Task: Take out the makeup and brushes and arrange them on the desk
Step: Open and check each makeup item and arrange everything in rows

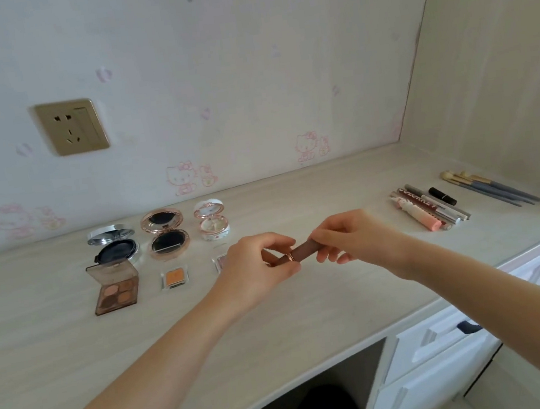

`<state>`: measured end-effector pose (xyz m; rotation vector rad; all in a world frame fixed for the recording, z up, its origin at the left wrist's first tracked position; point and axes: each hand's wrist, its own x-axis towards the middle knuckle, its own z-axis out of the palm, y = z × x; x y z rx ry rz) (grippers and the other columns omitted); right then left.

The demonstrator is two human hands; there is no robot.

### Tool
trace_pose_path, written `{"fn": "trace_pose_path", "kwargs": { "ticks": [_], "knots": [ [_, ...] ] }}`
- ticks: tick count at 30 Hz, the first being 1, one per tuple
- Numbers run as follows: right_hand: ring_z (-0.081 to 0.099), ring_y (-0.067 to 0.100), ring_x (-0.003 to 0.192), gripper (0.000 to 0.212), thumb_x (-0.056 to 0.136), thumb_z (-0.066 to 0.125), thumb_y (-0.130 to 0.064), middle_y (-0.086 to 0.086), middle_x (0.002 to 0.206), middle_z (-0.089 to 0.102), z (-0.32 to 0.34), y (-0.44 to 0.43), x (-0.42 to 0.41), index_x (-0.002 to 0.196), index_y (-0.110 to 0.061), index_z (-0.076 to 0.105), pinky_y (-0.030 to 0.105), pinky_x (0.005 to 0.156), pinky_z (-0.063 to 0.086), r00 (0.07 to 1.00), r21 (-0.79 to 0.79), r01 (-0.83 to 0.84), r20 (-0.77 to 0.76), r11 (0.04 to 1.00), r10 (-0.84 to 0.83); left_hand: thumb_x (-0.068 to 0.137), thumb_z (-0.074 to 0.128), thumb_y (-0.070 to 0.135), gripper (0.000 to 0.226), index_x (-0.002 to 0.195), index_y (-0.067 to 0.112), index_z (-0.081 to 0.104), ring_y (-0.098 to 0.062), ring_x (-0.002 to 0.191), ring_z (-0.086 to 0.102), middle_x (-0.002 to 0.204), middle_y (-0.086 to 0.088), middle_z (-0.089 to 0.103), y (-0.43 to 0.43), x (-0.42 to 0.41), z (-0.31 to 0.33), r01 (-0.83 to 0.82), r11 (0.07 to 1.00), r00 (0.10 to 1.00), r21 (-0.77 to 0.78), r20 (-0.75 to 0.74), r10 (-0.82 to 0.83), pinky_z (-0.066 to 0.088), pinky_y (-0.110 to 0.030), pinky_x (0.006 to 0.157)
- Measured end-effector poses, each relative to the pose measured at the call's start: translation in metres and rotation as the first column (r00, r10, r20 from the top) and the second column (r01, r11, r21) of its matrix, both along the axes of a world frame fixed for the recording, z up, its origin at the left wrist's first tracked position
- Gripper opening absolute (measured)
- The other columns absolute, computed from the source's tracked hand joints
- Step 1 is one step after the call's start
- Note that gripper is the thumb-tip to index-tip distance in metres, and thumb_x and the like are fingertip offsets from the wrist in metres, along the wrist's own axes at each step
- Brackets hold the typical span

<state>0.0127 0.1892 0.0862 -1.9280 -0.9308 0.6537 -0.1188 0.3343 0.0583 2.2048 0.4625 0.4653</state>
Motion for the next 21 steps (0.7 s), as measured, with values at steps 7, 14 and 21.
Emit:
{"fn": "trace_pose_path", "kwargs": {
  "ticks": [7, 14, 21],
  "knots": [
    [0.062, 0.008, 0.076, 0.016, 0.094, 0.051, -0.012, 0.0, 0.085, 0.073, -0.011, 0.014, -0.029, 0.101, -0.014, 0.065, 0.026, 0.071, 0.053, 0.989, 0.027, -0.141, 0.042, 0.99, 0.14, 0.083, 0.072, 0.031, 0.007, 0.088, 0.029, 0.069, -0.012, 0.073, 0.058, 0.081, -0.001, 0.064, 0.017, -0.038, -0.004, 0.083, 0.993, 0.986, 0.085, -0.149, -0.069, 0.043, -0.021, 0.067],
    [0.061, 0.008, 0.074, 0.018, 0.09, 0.055, -0.01, -0.005, 0.08, 0.069, -0.025, 0.038, -0.054, 0.101, -0.019, 0.066, 0.03, 0.073, 0.053, 0.96, -0.026, -0.242, 0.135, 0.97, 0.243, 0.093, 0.056, 0.029, 0.008, 0.094, 0.021, 0.056, -0.014, 0.069, 0.05, 0.074, 0.007, 0.052, 0.025, -0.071, -0.011, 0.158, 0.94, 0.947, 0.302, -0.315, -0.058, 0.037, -0.027, 0.06],
    [0.059, 0.012, 0.082, 0.018, 0.094, 0.051, -0.029, -0.011, 0.083, 0.068, -0.03, 0.055, -0.072, 0.1, -0.028, 0.068, 0.031, 0.079, 0.048, 0.855, -0.195, -0.379, 0.3, 0.905, 0.423, 0.102, 0.035, 0.028, 0.018, 0.112, 0.018, 0.045, -0.016, 0.101, 0.045, 0.104, 0.001, 0.05, 0.024, -0.095, -0.007, 0.18, 0.853, 0.914, 0.49, -0.404, 0.04, 0.042, -0.036, 0.084]
  ]
}}
